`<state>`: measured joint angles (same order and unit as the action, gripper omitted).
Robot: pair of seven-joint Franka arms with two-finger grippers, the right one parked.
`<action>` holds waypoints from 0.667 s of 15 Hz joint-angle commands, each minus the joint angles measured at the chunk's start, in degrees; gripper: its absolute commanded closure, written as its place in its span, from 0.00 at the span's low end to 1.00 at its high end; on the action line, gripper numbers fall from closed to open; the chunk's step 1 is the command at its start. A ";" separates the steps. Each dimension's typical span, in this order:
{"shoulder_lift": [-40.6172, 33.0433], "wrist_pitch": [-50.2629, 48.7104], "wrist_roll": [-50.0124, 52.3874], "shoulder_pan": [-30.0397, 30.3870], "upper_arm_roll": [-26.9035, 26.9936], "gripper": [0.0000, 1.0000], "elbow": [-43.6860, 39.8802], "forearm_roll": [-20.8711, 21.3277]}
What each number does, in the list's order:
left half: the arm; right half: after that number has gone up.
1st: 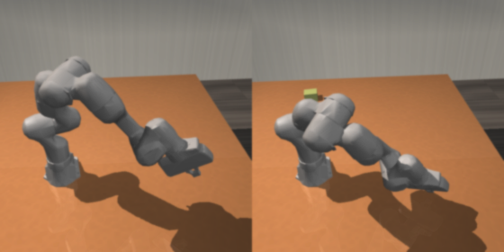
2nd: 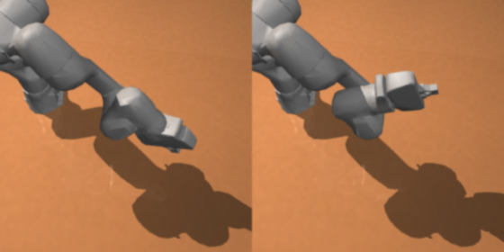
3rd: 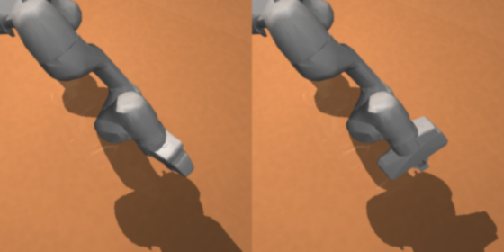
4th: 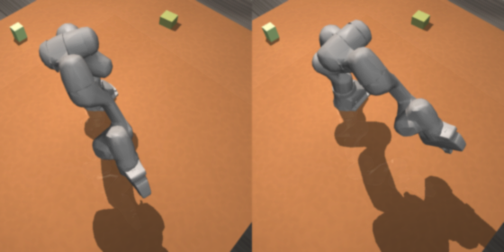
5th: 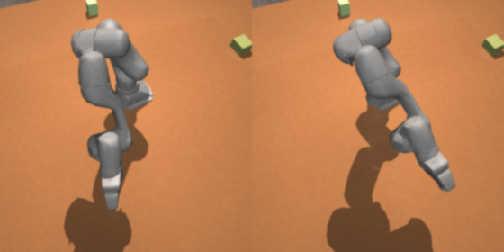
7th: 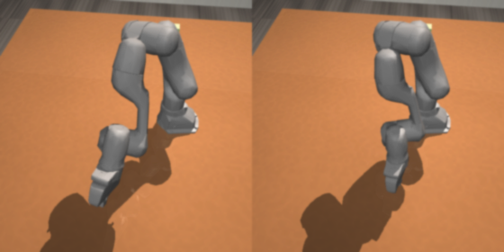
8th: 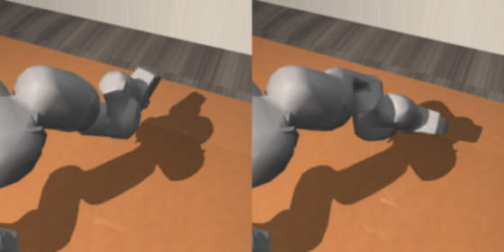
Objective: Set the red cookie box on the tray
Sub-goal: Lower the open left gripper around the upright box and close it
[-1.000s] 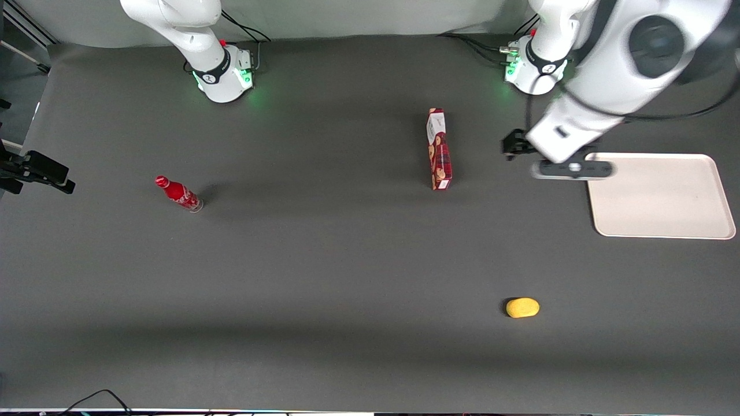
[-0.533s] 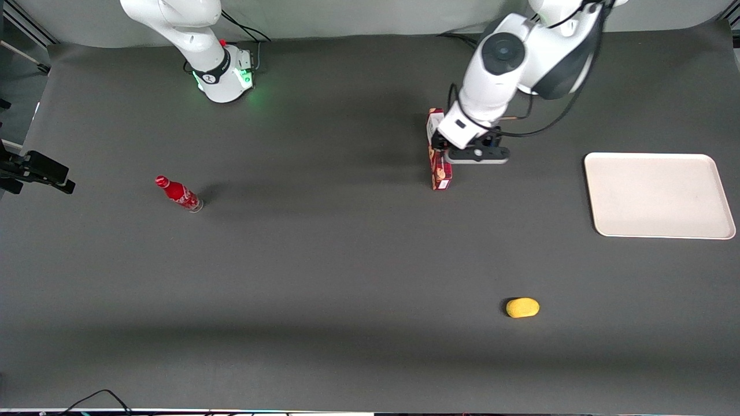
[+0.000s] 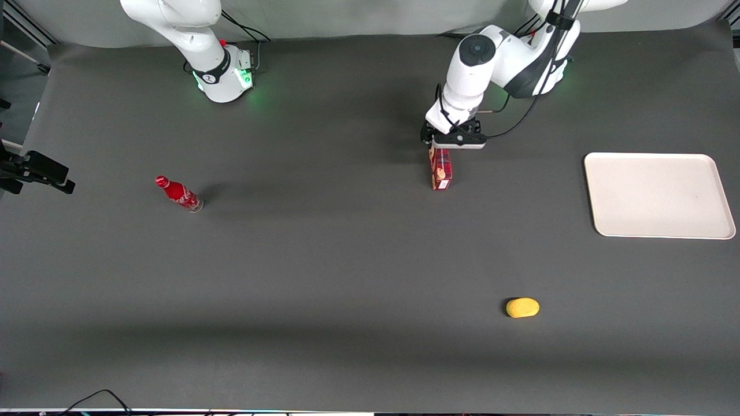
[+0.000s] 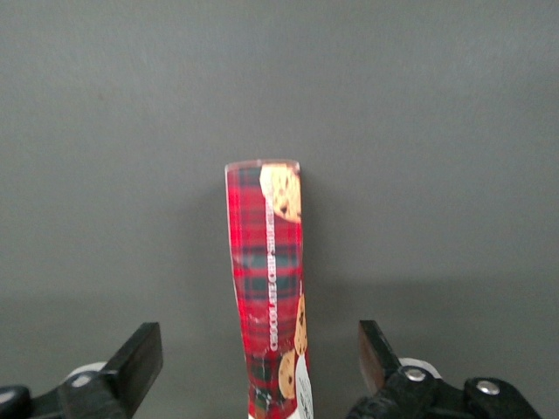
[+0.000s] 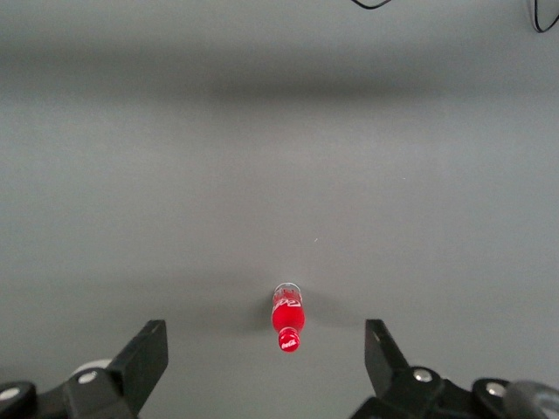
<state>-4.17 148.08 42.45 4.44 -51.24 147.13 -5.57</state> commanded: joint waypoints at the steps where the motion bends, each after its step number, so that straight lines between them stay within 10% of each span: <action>1: -1.63 3.51 2.90 0.31 -2.46 0.00 3.16 -0.76; 10: 2.05 11.79 3.43 0.05 -2.64 0.00 7.91 -0.76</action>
<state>-3.02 158.15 44.54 4.44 -53.20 154.25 -5.69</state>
